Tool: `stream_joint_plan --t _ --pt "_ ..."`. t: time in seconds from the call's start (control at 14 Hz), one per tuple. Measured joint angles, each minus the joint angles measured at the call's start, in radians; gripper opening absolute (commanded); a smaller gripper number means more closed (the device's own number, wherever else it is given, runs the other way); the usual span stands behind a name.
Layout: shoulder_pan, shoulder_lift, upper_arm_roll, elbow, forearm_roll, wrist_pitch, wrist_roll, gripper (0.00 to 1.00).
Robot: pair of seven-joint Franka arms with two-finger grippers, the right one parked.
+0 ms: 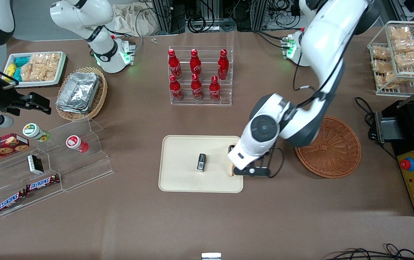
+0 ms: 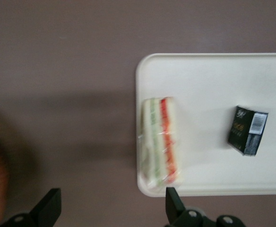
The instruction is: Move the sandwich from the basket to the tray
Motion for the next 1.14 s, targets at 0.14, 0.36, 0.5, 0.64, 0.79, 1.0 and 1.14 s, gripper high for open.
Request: stream_joint_plan --t 0.14,0.36,0.5,0.64,0.79,1.0,1.14 --pt "0.063 -0.089 0.001 0.0 -0.034 -0.102 0.086 0.99" --pt "0.16 -0.185 0.004 -0.001 -0.069 -0.239 0.214 1.0" --pt "0.22 -0.251 0.005 -0.002 -0.074 -0.33 0.271 0.99" --pt "0.275 -0.34 0.007 -0.012 -0.076 -0.392 0.316 1.0" --pt "0.292 -0.44 0.046 -0.039 -0.09 -0.438 0.369 1.0" --pt "0.275 -0.565 0.172 -0.11 -0.137 -0.463 0.49 1.0" --pt "0.274 -0.603 0.211 -0.144 -0.154 -0.463 0.536 1.0"
